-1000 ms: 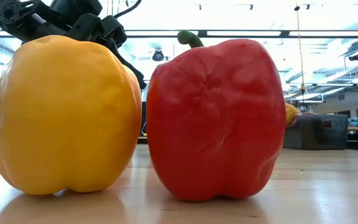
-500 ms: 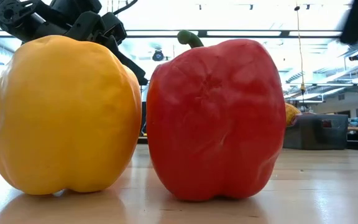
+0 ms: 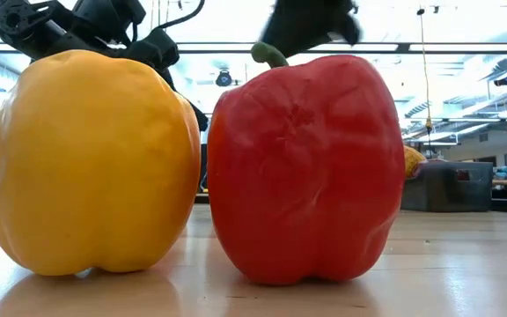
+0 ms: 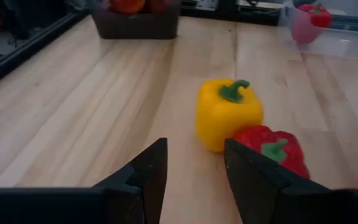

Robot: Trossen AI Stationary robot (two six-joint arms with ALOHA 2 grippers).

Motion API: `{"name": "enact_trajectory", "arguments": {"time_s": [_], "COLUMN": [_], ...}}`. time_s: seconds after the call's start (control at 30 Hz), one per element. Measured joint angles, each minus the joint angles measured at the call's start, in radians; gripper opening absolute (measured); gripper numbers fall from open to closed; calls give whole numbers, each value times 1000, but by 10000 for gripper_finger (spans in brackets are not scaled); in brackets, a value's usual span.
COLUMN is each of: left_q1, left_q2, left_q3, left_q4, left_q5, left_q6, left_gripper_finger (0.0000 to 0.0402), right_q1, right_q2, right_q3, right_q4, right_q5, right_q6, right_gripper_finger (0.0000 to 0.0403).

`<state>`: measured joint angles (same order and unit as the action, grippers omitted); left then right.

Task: Sort produce into baskets
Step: Put the top right red bell pepper into the transparent bin

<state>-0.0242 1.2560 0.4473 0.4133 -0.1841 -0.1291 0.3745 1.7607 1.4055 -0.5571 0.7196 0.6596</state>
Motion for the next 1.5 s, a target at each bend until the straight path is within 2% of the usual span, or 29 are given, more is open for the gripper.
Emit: {"name": "enact_trajectory", "arguments": {"time_s": [0.13,0.33,0.57,0.87,1.03,1.27,1.5], "left_q1": [-8,-17,-17,-17,-16,-15,-15], "left_q2": [0,0,0,0,0,0,0], "left_q3": [-1,-24,-69,-87,-87,-87,-87], "left_q4": [1,7,11,22,33,85,74], "left_q5": [-2,-1,-5,-10,-34,-80,-80], "left_q6": [1,17,17,17,22,24,24], "left_gripper_finger": [163,163,163,163,163,163,163], "right_q1": [-70,-124,-143,-151,-156,-156,-156], "right_q2": [38,145,217,218,218,218,204], "right_q3": [-2,-2,-2,-2,-2,-2,-2], "right_q4": [151,224,204,174,172,180,151], "right_q5": [-116,-258,-269,-286,-370,-376,-351], "right_q6": [-178,-281,-268,-187,-165,-156,-139], "right_gripper_finger": [135,135,135,129,98,18,8]}}
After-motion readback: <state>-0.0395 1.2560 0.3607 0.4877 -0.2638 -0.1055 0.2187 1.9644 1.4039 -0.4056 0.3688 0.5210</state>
